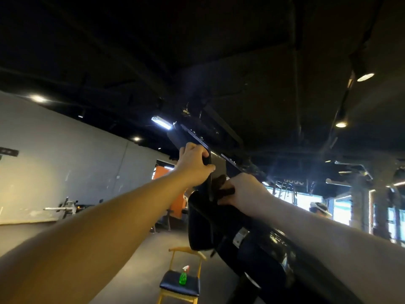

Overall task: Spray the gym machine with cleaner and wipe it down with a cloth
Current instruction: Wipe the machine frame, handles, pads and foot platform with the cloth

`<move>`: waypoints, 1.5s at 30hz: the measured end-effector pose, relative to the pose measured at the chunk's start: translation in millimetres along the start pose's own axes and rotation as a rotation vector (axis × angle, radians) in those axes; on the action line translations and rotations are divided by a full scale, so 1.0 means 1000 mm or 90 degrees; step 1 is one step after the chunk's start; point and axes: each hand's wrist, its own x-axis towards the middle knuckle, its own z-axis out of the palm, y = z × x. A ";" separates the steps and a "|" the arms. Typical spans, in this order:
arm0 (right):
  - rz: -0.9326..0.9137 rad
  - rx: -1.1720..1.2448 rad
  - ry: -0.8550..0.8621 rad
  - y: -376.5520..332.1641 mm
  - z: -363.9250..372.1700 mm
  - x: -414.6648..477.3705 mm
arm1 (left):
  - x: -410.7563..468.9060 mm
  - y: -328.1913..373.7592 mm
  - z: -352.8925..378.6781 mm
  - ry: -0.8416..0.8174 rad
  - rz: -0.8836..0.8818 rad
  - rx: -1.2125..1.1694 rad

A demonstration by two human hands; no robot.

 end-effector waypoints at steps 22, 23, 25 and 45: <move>0.310 0.143 0.357 -0.161 -0.024 -0.079 | -0.103 -0.058 -0.050 -0.170 0.155 -0.359; 0.325 0.174 0.379 -0.176 -0.021 -0.084 | -0.113 -0.059 -0.054 -0.171 0.159 -0.392; 0.355 0.237 0.379 -0.201 -0.004 -0.096 | -0.137 -0.063 -0.061 -0.236 0.128 -0.518; 0.641 0.676 0.116 -0.276 0.193 -0.276 | -0.333 -0.169 -0.065 -0.693 -0.034 -0.474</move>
